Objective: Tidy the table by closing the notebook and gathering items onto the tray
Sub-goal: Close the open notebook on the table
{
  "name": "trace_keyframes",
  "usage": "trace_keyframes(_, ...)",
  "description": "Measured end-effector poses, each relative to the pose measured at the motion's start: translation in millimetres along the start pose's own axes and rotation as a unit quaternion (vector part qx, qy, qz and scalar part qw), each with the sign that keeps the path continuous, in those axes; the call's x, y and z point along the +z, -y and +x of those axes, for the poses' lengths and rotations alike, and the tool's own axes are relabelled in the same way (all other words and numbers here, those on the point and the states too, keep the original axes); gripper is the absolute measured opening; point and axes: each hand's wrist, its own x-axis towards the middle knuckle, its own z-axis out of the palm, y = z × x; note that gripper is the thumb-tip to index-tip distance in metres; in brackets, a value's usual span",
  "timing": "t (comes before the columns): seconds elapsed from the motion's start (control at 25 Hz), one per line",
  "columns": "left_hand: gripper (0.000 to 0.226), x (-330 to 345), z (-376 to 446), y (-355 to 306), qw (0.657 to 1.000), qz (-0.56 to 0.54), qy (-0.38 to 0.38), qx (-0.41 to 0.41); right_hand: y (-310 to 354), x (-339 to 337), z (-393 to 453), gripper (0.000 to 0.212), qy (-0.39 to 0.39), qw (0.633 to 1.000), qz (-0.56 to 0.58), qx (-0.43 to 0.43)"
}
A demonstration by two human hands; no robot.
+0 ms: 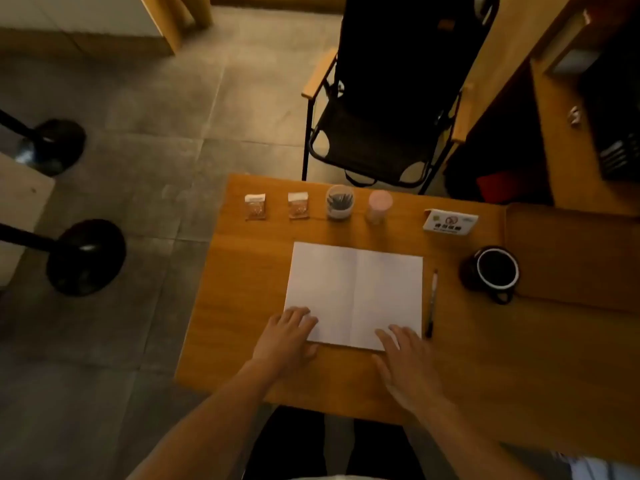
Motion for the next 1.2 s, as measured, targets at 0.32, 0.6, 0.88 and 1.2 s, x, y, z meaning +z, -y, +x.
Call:
trace_keyframes(0.32,0.056,37,15,14,0.992,0.011,-0.112,-0.062,-8,46,21,0.060,-0.063,0.997,-0.052,0.011)
trace_keyframes(0.6,0.062,34,28,-25,0.928,-0.185,-0.160,-0.282,-3,58,22,0.067,-0.096,0.993,-0.063,0.023)
trace_keyframes(0.88,0.055,23,41,-5,0.803,-0.432,-0.194,-0.362,-8,63,18,0.077,-0.071,0.996,-0.059,0.015)
trace_keyframes(1.2,0.024,0,28,5,0.769,-0.534,-0.164,-0.310,-12,61,18,0.080,-0.045,0.998,-0.050,0.005)
